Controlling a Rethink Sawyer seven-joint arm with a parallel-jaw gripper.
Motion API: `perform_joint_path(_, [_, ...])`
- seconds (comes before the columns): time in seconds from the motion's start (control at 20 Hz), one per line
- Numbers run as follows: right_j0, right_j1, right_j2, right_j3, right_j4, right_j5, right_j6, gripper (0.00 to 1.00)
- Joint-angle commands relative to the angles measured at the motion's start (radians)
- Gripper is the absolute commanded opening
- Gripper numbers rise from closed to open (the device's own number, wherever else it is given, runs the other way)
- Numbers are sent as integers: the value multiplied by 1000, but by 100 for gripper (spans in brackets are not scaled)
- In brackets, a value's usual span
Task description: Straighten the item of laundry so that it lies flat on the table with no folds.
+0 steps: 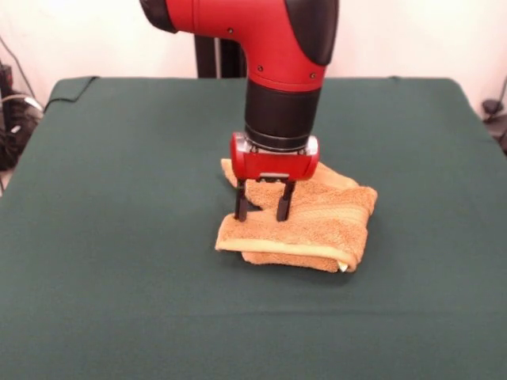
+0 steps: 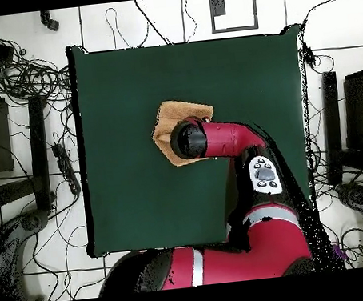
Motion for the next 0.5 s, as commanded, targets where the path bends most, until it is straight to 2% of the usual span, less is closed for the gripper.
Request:
perform_joint_path(0.05, [108,37,-8,37,179,-22,414,100])
perform_joint_path(0.1, [168,61,-90,59,380,-27,706,100])
perform_joint_path(0.15, [184,68,-111,66,423,-38,764,100])
perform_joint_path(0.5, [243,95,-197,110,638,-73,843,100])
